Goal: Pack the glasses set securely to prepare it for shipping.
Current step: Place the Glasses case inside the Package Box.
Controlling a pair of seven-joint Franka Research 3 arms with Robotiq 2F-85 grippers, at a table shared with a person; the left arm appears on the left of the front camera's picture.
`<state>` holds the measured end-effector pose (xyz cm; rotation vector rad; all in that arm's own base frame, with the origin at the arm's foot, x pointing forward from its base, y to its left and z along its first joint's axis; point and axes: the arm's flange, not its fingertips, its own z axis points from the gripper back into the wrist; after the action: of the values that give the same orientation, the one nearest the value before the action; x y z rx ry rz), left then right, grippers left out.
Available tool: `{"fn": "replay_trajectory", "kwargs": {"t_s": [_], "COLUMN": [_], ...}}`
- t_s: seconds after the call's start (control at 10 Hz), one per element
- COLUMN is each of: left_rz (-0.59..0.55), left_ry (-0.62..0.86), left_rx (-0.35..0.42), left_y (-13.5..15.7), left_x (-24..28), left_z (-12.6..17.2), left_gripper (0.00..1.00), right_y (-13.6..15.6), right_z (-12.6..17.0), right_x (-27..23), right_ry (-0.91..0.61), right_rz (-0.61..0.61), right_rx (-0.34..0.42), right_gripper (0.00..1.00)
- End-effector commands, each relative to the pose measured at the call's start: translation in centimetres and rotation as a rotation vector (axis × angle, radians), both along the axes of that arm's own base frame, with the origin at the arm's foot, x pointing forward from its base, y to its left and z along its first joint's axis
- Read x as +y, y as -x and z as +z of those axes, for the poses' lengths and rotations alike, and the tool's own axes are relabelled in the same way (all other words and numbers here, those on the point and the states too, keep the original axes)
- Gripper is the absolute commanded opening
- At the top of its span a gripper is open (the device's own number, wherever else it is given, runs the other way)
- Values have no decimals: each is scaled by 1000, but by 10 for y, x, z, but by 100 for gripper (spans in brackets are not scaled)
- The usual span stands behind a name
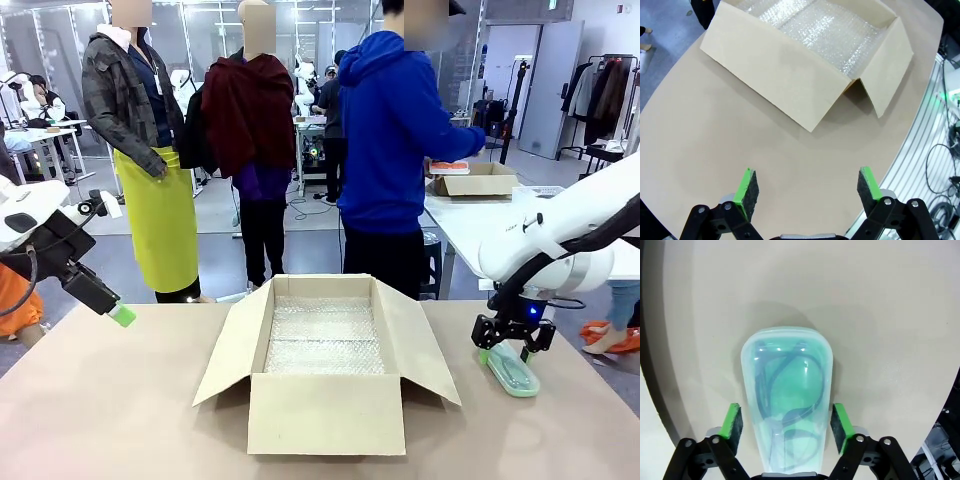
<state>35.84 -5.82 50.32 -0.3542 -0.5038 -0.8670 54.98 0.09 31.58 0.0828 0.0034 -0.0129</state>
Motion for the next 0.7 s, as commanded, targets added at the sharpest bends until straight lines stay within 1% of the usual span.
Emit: {"fn": "replay_trajectory", "kwargs": {"t_s": [0.0, 0.1, 0.2, 0.3, 0.4, 0.5, 0.6], "left_rz": [-17, -17, -17, -17, -17, -17, -17], "left_ry": [18, 18, 18, 18, 18, 18, 18], "left_rx": [-6, -6, -6, -6, -6, -6, -6], "left_y": [-1, -1, -1, -1, -1, -1, -1], "left_x": [2, 2, 2, 2, 2, 2, 2], "left_z": [1, 1, 1, 1, 1, 1, 1], "left_gripper": [100, 100, 100, 100, 100, 100, 100], "right_y": [-4, -3, -2, -1, 2, 10, 19], "right_z": [1, 2, 4, 5, 14, 39, 68], "right_x": [8, 9, 10, 10, 10, 13, 18], "right_ry": [30, 30, 33, 41, 47, 33, 52], "right_rz": [-9, -8, -10, -12, -6, 31, 94], "right_rx": [32, 33, 34, 44, 32, -10, -23], "right_gripper": [61, 54, 42, 36, 36, 36, 36]}}
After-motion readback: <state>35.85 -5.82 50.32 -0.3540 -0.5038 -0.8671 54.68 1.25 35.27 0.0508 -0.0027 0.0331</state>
